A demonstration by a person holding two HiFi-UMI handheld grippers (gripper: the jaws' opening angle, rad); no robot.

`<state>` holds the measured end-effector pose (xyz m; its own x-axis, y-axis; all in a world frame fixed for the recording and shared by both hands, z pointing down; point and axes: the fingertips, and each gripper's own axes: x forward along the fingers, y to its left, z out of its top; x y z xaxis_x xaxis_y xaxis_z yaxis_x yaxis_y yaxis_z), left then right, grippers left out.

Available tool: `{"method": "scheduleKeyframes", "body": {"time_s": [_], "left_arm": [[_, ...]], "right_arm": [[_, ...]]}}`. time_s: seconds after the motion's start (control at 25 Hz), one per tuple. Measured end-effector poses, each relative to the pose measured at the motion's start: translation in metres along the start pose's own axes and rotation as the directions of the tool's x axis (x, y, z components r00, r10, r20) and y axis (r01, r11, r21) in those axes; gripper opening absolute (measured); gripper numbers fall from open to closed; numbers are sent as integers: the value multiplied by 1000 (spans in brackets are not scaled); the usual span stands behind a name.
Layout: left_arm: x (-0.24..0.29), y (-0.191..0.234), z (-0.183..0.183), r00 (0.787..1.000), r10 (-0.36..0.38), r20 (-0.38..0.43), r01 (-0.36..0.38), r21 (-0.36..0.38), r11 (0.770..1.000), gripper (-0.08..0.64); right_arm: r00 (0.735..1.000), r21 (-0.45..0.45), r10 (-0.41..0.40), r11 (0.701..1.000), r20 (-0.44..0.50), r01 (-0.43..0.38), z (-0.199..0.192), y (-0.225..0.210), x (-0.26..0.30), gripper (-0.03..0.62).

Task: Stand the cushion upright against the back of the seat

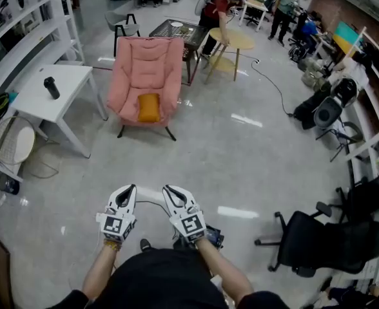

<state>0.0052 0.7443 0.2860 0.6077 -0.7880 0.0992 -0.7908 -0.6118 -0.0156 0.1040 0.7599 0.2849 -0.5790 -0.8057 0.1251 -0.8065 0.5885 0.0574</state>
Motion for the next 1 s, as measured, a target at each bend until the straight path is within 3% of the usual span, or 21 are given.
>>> {"method": "scheduleKeyframes", "body": {"time_s": [0.36, 0.64, 1.0], "left_arm": [[27, -9, 7, 1000, -3, -2, 3, 18, 1000, 12], [54, -27, 3, 1000, 12, -28, -11, 32, 999, 12], [71, -28, -3, 992, 110, -63, -110, 10, 994, 12]], "right_arm": [[999, -41, -12, 999, 32, 13, 4, -26, 9, 17], [999, 32, -13, 999, 33, 12, -11, -61, 5, 17], [998, 18, 55, 998, 29, -56, -21, -98, 11, 17]]}}
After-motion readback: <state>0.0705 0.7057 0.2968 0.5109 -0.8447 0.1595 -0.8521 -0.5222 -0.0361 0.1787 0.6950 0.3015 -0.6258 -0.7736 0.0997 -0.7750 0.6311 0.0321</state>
